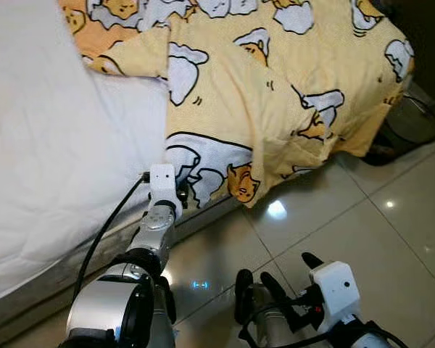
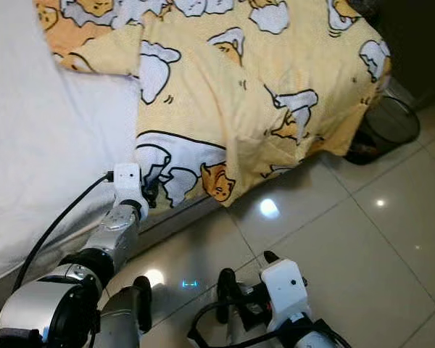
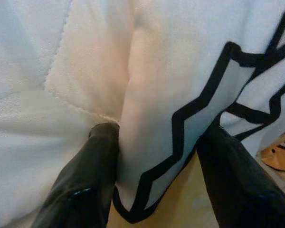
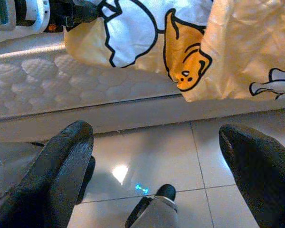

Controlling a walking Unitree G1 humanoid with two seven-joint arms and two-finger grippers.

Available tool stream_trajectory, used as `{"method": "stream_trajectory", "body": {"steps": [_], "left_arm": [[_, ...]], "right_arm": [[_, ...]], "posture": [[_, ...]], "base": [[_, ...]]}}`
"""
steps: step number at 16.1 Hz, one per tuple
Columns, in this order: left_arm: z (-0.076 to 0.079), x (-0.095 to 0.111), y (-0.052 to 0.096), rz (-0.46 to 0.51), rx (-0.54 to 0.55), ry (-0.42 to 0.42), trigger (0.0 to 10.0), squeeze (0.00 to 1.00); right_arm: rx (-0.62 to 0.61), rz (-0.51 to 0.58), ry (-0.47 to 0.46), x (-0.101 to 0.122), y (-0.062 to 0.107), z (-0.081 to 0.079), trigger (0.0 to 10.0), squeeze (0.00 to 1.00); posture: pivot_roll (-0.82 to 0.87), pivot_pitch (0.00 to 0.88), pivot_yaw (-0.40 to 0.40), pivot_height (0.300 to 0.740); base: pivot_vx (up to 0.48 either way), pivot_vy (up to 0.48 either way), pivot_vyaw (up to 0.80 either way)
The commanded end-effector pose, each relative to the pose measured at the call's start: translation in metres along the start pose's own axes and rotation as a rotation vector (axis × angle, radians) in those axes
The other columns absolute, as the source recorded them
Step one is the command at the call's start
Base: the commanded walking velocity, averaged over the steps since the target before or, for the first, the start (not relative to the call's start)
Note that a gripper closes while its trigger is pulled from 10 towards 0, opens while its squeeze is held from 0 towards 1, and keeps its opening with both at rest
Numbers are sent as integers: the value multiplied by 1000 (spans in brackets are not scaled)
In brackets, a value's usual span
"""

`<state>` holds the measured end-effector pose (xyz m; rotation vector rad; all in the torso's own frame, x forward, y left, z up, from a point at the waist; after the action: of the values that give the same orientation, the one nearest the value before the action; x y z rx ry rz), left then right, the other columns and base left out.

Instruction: Clean up the room

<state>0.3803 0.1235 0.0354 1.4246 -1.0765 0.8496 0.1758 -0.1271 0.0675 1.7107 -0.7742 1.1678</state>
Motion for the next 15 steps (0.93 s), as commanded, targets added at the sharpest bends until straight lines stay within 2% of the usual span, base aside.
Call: {"method": "stream_trajectory", "body": {"steps": [1, 8, 15], "left_arm": [[24, -30, 10, -79, -104, -32, 0, 0], [33, -41, 18, -57, -174, -123, 0, 0], [33, -28, 13, -27, -173, -112, 0, 0]], "right_arm": [[-22, -28, -24, -8, -1, 6, 10000, 0], [-9, -37, -20, -9, -4, 5, 10000, 0], [-6, -41, -3, -8, -6, 9, 10000, 0]], "posture": [[-189, 307, -43, 740], [-179, 308, -58, 740], [-191, 299, -73, 740]], "base": [[0, 0, 0], [0, 0, 0], [0, 0, 0]]}}
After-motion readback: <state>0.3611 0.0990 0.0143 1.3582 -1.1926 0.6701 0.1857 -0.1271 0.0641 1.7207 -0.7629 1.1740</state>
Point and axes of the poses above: a point about 5 cm out from each wrist's last joint towards the gripper, its own y axis pointing back from the gripper into the wrist, its own x axis along the axis of the wrist's last joint, z = x × y, the point moved 4 cm from there along -y, pointing out of the wrist towards the gripper, and after that the axes turned 10 degrees about -y, right-handed, at the moved point
